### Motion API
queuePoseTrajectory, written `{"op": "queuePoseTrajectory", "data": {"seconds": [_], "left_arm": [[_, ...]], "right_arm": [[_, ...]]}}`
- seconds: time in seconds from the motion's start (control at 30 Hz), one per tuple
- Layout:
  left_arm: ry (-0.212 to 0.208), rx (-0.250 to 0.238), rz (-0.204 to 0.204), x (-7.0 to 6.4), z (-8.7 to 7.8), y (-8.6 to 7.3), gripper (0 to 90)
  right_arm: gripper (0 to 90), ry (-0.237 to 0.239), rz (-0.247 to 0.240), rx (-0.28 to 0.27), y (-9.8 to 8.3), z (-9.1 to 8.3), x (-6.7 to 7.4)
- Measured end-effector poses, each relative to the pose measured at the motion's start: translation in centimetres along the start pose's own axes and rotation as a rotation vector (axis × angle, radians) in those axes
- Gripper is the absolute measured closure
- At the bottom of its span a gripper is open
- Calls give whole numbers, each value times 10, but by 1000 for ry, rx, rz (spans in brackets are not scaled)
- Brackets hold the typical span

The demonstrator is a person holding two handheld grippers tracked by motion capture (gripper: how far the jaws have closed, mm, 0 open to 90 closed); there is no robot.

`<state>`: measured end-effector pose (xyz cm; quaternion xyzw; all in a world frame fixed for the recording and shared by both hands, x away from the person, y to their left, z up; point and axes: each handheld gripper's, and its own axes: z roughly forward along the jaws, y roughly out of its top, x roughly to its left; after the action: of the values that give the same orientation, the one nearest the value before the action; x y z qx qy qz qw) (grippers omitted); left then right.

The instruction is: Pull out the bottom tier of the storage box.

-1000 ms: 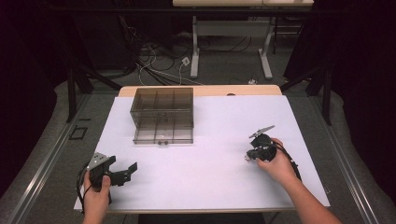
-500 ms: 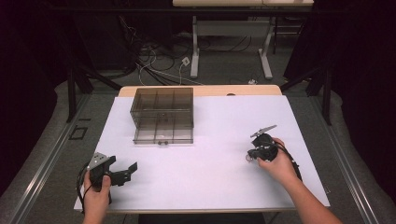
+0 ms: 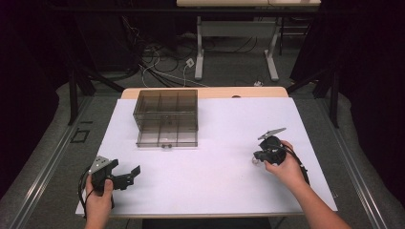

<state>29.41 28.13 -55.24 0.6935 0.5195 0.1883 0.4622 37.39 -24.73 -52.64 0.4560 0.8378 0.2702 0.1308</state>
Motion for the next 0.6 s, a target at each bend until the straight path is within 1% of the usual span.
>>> {"op": "queuePoseTrajectory", "data": {"seconds": [0.03,0.07,0.1,0.13,0.17,0.23,0.27,0.33,0.37,0.4,0.43,0.47,0.5,0.53,0.57,0.6], "left_arm": [[-1,0,-1,0,0,0,11],[-1,0,-1,0,0,0,11],[-1,0,-1,0,0,0,11],[-2,4,-1,0,0,0,11],[-2,4,-1,0,0,0,11],[-3,3,-3,0,0,0,12],[-2,3,-4,0,0,0,11],[-3,3,-5,0,0,0,12],[-3,0,-5,0,0,0,12],[-3,0,-4,0,0,0,12],[-3,-2,-5,0,0,0,14],[-3,-2,-5,0,0,0,14],[-4,-3,-5,0,0,0,15],[-5,-5,-7,0,0,0,15],[-5,-4,-7,0,0,0,15],[-5,-4,-7,-1,0,0,15]], "right_arm": [[882,5,3,6,0,-1,0],[882,1,4,-4,1,-2,0],[882,6,1,0,1,-4,0],[882,0,-2,-4,2,-5,1],[882,10,1,-14,3,-6,3],[882,3,-14,-13,5,-10,4],[882,3,-17,-21,6,-11,5],[882,3,-27,-12,10,-15,6],[882,0,-25,-27,11,-15,6],[882,7,-16,-31,13,-15,8],[882,3,-29,-30,14,-17,8],[882,1,-30,-29,16,-17,8],[882,3,-22,-40,17,-18,10],[882,8,-25,-35,19,-19,11],[882,3,-34,-43,21,-20,12],[882,13,-31,-56,22,-20,13]]}}
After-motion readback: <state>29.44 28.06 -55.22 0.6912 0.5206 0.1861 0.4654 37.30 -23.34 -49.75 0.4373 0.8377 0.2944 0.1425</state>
